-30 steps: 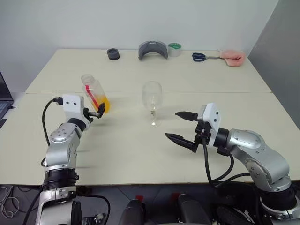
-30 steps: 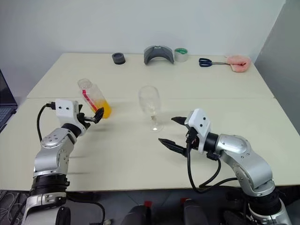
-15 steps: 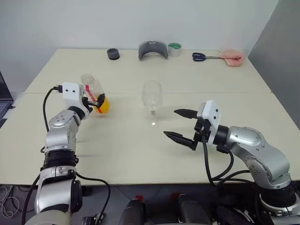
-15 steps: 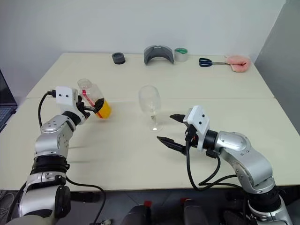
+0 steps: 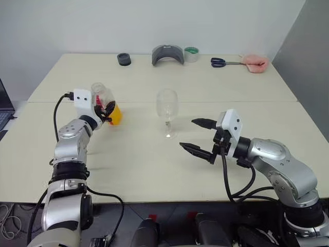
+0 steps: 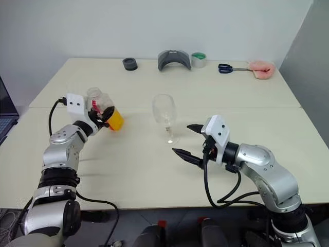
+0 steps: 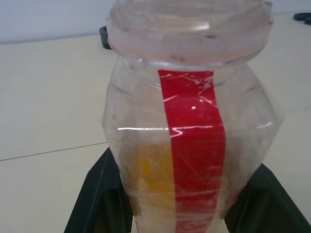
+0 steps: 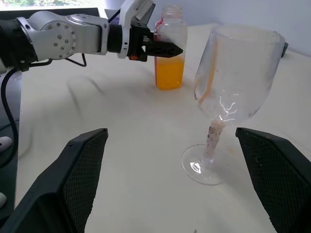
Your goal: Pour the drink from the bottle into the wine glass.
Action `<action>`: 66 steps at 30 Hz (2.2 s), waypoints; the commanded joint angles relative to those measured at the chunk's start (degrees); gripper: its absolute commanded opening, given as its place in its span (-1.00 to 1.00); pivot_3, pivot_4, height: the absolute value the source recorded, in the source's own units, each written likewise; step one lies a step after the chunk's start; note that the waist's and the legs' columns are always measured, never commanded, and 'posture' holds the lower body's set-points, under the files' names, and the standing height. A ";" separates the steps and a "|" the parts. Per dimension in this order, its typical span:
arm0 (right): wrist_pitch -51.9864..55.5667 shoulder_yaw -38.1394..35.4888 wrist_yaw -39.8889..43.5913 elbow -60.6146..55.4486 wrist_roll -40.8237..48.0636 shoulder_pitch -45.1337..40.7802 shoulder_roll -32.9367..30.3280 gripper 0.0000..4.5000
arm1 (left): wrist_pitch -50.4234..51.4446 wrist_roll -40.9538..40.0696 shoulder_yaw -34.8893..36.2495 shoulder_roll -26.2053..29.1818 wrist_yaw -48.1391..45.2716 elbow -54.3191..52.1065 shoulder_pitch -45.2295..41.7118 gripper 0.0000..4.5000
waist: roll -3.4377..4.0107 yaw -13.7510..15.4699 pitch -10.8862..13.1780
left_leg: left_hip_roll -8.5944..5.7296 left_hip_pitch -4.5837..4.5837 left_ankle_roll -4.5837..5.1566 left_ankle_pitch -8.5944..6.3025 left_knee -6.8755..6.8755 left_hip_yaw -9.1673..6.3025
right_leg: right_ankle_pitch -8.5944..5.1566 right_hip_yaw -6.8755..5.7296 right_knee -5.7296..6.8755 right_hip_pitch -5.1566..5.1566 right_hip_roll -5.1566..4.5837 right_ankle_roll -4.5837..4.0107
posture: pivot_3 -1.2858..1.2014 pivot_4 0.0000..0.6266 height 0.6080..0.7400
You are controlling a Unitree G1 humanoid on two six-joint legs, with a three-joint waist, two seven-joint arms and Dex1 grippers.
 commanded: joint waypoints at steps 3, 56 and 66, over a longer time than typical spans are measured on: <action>-1.15 -3.90 -5.14 -2.70 1.61 -1.39 3.24 1.00 | -5.91 6.85 -9.40 0.21 -2.40 -12.05 -2.19 -0.18 | -0.02 0.42 0.01 | -0.02 -0.11 -0.02 0.01 0.04 -0.06 | 0.00 -0.05 -0.01 -0.04 0.00 0.00 | 0.03 -0.52 1.00; -10.78 -10.45 -2.36 -2.43 7.60 4.19 -2.21 1.00 | -54.99 44.48 -27.06 8.86 16.07 13.39 -23.40 -0.18 | -0.03 0.31 0.02 | -0.05 -0.13 0.01 0.00 0.06 0.01 | -0.01 -0.04 0.03 -0.07 0.03 0.02 | 0.03 -0.52 1.00; -10.48 -8.95 6.62 2.77 9.78 -1.33 -6.06 1.00 | -56.49 46.23 -27.96 9.34 17.51 13.84 -24.51 -0.18 | -0.03 0.22 0.02 | -0.06 -0.13 0.01 0.00 0.06 0.02 | -0.01 -0.03 0.03 -0.07 0.03 0.02 | 0.03 -0.52 1.00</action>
